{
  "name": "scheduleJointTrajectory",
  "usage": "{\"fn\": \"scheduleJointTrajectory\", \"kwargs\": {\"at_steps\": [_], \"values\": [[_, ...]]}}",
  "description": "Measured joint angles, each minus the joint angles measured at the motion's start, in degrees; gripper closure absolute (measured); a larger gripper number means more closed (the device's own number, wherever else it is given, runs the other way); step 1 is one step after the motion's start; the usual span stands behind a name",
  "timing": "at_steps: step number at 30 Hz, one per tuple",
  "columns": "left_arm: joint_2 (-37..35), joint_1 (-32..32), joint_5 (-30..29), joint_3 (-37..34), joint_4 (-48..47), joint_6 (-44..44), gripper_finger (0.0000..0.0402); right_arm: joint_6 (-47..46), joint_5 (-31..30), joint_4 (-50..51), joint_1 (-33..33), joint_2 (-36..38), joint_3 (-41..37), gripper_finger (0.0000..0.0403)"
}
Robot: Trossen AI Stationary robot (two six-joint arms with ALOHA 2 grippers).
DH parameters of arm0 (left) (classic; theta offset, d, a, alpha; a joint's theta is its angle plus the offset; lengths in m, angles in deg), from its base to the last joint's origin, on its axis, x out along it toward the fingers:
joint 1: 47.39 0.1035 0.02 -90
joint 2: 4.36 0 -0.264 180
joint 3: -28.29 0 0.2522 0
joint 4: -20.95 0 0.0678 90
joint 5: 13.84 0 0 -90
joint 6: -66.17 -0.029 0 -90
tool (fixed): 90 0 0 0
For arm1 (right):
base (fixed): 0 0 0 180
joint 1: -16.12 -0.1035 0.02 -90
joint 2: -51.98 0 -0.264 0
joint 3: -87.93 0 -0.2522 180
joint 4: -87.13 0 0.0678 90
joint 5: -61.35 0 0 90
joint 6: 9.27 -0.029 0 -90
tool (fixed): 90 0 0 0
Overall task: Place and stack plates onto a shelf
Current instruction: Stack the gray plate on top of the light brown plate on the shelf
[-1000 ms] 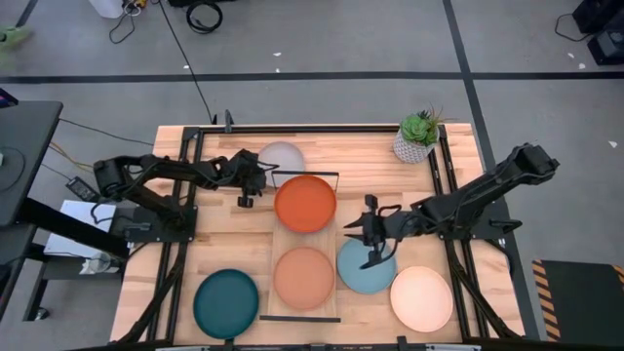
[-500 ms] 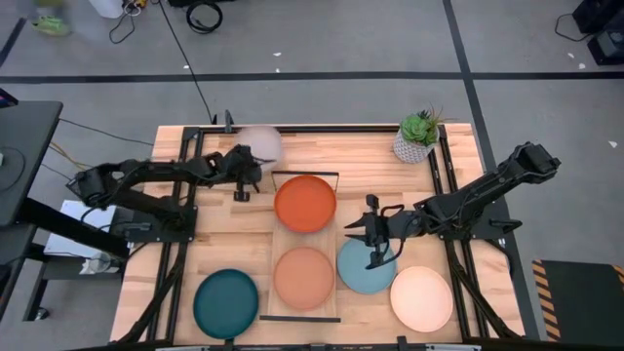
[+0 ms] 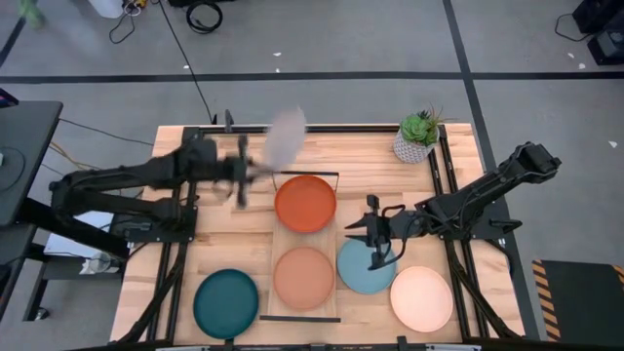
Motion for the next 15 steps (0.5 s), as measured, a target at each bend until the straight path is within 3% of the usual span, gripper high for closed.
{"fn": "scheduleJointTrajectory", "kwargs": {"at_steps": [2, 4, 9, 15], "values": [[-0.6, -5.6, 5.4, 0.0, -1.0, -3.7, 0.0387, 0.1, 0.0, 1.0, -0.3, 0.2, 0.0, 0.0302], [-0.5, -11.0, 6.4, -0.1, -3.7, -4.3, 0.0387, 0.0, -0.9, 3.3, -1.1, 1.4, 0.0, 0.0302], [3.6, -23.4, 6.0, -0.1, -8.9, 4.7, 0.0382, -0.5, -9.5, 7.6, -4.5, 6.5, 0.0, 0.0302], [12.8, -37.9, -0.3, -0.2, -1.9, 11.6, 0.0386, 0.3, -12.0, 7.9, -6.7, 11.2, 0.0, 0.0302]]}}
